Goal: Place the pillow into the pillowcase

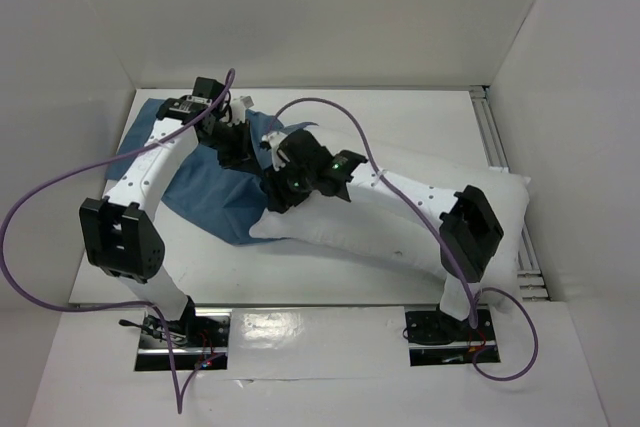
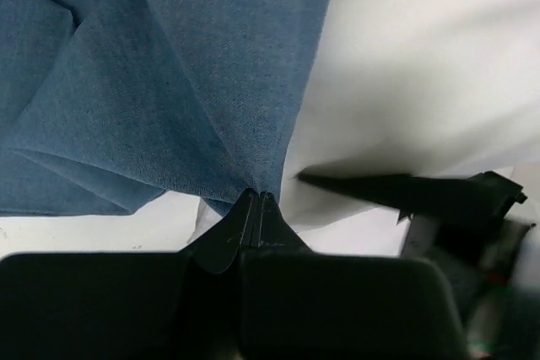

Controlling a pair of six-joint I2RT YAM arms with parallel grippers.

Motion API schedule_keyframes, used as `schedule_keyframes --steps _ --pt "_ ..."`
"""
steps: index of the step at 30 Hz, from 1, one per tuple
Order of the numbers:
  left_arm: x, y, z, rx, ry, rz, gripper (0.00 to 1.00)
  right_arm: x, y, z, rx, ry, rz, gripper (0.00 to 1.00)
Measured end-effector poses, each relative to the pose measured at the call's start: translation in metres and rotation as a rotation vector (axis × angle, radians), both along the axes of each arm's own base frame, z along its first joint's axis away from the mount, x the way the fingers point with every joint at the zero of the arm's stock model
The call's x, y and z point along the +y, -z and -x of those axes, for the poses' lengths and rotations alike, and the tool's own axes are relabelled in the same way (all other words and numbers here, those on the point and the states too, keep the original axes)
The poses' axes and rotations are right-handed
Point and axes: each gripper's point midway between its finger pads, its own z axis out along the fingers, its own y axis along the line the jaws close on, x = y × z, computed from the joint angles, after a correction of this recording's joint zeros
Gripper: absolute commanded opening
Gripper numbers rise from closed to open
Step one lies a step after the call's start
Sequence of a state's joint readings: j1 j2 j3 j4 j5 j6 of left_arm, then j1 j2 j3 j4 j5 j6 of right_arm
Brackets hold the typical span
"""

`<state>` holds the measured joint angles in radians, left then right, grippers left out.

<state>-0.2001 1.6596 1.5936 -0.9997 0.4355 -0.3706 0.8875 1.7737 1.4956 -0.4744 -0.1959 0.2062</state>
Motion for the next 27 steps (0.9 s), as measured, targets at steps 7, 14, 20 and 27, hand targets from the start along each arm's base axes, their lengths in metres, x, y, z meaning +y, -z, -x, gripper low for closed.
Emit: schedule_keyframes --steps 7,14,20,27 --pt "0.000 0.001 -0.001 0.006 -0.002 -0.001 0.00 0.018 -0.002 0.004 -0.140 -0.034 -0.071 0.62" --pt "0.000 -0.003 -0.004 -0.009 -0.006 -0.001 0.00 0.031 -0.015 -0.022 -0.297 0.059 -0.131 0.52" --pt "0.005 -0.003 -0.006 -0.007 -0.022 -0.001 0.00 0.043 -0.003 -0.031 -0.350 0.107 -0.147 0.34" --pt "0.014 -0.005 -0.010 0.008 -0.069 0.026 0.00 0.047 0.015 -0.025 -0.354 0.145 -0.159 0.00"
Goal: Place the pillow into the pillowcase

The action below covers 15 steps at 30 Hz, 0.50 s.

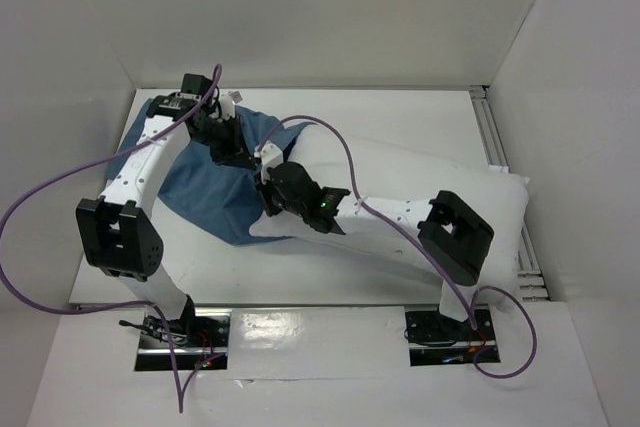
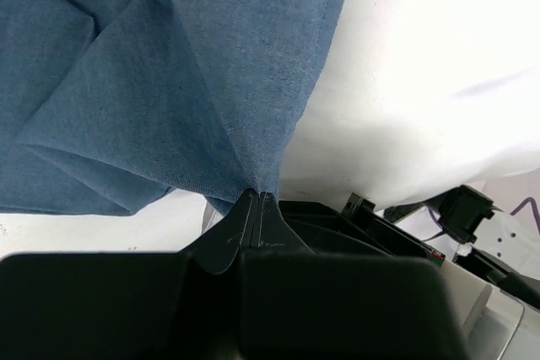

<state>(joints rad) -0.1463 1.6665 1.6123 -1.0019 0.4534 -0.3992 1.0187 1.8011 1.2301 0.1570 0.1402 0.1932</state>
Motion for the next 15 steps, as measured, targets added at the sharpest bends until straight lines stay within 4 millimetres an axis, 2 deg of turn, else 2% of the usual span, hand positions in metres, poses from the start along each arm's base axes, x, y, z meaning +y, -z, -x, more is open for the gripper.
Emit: schedule_keyframes --steps 5,10,13,15 --pt "0.006 -0.004 -0.003 0.000 -0.019 0.025 0.00 0.004 -0.006 0.009 0.005 -0.020 -0.030 0.00" --pt "0.010 -0.010 -0.003 -0.016 -0.034 0.029 0.00 0.010 -0.042 0.033 0.008 -0.126 -0.105 0.00" --pt "0.013 -0.017 0.002 -0.038 -0.059 0.029 0.00 0.021 -0.064 0.049 0.035 -0.219 -0.162 0.00" --pt "0.016 -0.020 0.007 -0.052 -0.073 0.026 0.00 0.028 -0.070 0.061 0.061 -0.276 -0.195 0.00"
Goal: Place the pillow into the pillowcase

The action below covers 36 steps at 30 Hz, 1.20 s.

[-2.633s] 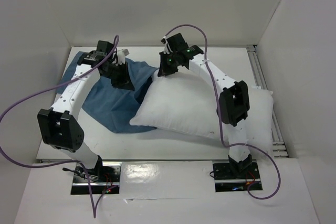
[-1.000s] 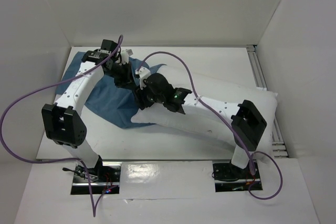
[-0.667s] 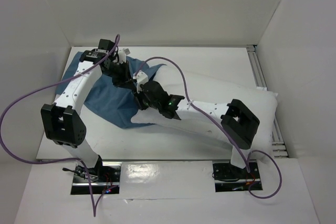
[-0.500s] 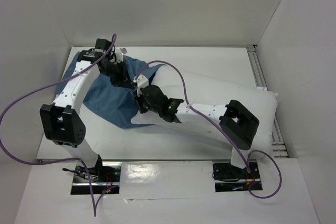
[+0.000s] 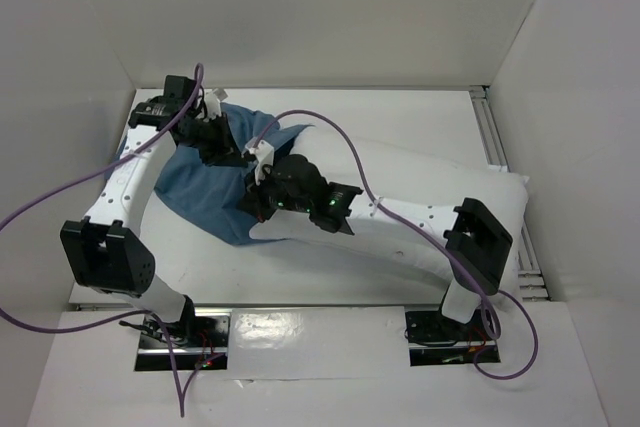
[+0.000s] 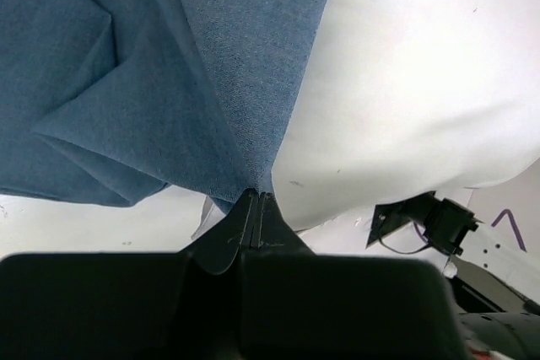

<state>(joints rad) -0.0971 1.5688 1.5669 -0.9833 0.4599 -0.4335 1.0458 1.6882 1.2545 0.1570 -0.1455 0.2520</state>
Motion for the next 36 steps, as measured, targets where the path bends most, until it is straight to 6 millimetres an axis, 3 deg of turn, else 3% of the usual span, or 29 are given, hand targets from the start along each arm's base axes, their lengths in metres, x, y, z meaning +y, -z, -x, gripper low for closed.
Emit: schedule_keyframes --steps 5,8,11,12,18,21,27,29,31,32,36 --pt "0.005 -0.003 0.002 -0.009 -0.031 -0.001 0.00 0.009 0.013 0.022 0.052 -0.057 0.010 0.01" --pt "0.006 0.000 0.002 -0.005 -0.036 -0.004 0.00 0.000 0.031 0.020 0.061 0.009 0.049 0.33" --pt "0.006 0.000 0.002 -0.008 -0.036 -0.005 0.00 -0.017 0.043 0.007 0.044 0.111 0.102 0.48" --pt "0.006 0.001 0.002 -0.007 -0.035 -0.006 0.00 -0.022 0.044 0.000 0.029 0.156 0.117 0.62" --pt "0.009 0.008 0.005 0.016 -0.042 -0.008 0.00 -0.039 0.044 -0.026 -0.061 0.291 0.165 0.68" --pt "0.009 0.008 0.004 0.016 -0.044 -0.007 0.00 -0.036 0.051 -0.032 -0.085 0.298 0.187 0.62" --pt "0.009 0.008 0.005 0.017 -0.042 -0.004 0.00 -0.018 0.092 -0.047 -0.107 0.304 0.238 0.48" --pt "0.009 0.008 0.005 0.017 -0.041 -0.003 0.00 -0.014 0.104 -0.054 -0.114 0.329 0.253 0.38" --pt "0.009 0.008 0.005 0.017 -0.041 -0.002 0.00 -0.008 0.112 -0.063 -0.127 0.357 0.260 0.23" --pt "0.009 0.008 0.005 0.017 -0.041 -0.002 0.00 -0.006 0.115 -0.066 -0.131 0.371 0.264 0.00" --pt "0.009 0.007 0.004 0.012 -0.040 -0.003 0.00 -0.004 0.119 -0.070 -0.138 0.392 0.263 0.00"
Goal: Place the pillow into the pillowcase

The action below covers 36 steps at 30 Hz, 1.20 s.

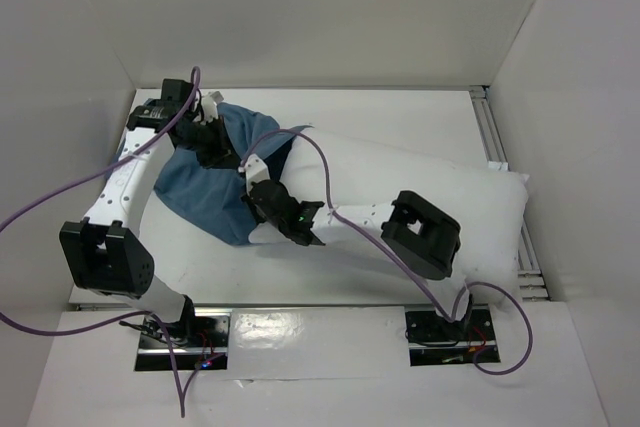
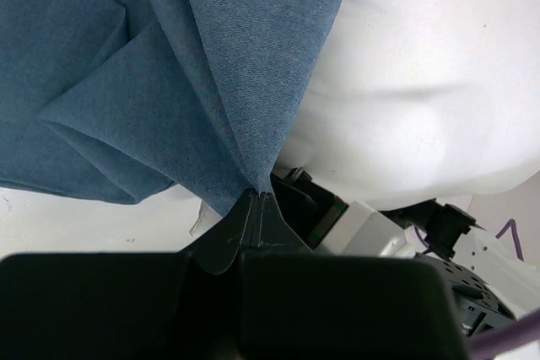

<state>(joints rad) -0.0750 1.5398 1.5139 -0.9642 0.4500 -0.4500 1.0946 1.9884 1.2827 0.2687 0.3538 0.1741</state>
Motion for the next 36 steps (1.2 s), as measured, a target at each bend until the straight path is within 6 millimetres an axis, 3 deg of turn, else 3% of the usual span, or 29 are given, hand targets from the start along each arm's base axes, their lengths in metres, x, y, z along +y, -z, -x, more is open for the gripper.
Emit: schedule_keyframes --steps 6,13,18,21,22,23,26,27,30,32,36 --pt "0.002 -0.009 -0.007 -0.028 -0.008 0.002 0.00 -0.002 -0.016 0.014 0.007 -0.053 -0.035 0.00" --pt "0.006 -0.009 -0.009 -0.028 -0.019 0.001 0.00 0.017 -0.048 0.060 0.093 -0.301 -0.115 0.00" --pt "0.007 -0.007 -0.008 -0.022 -0.022 -0.002 0.00 0.028 -0.044 0.097 0.187 -0.438 -0.129 0.00" --pt "0.007 -0.006 -0.008 -0.019 -0.024 -0.005 0.00 0.027 -0.044 0.104 0.205 -0.444 -0.128 0.01" --pt "0.007 -0.006 -0.008 -0.019 -0.024 -0.005 0.00 0.025 -0.046 0.104 0.201 -0.433 -0.128 0.05" --pt "0.007 -0.006 -0.008 -0.020 -0.024 -0.005 0.00 0.021 -0.049 0.102 0.193 -0.408 -0.127 0.24" --pt "0.008 -0.006 -0.008 -0.022 -0.028 -0.010 0.00 0.006 -0.067 0.086 0.142 -0.295 -0.127 0.54" --pt "0.009 -0.006 -0.008 -0.022 -0.030 -0.011 0.00 -0.001 -0.074 0.080 0.118 -0.256 -0.128 0.70" --pt "0.011 -0.006 -0.009 -0.024 -0.037 -0.015 0.00 -0.020 -0.098 0.062 0.036 -0.150 -0.125 0.76" --pt "0.012 -0.006 -0.009 -0.024 -0.038 -0.017 0.00 -0.027 -0.102 0.051 -0.001 -0.105 -0.100 0.78" --pt "0.012 -0.006 -0.009 -0.024 -0.039 -0.017 0.00 -0.029 -0.086 0.034 -0.031 -0.071 -0.012 0.78"
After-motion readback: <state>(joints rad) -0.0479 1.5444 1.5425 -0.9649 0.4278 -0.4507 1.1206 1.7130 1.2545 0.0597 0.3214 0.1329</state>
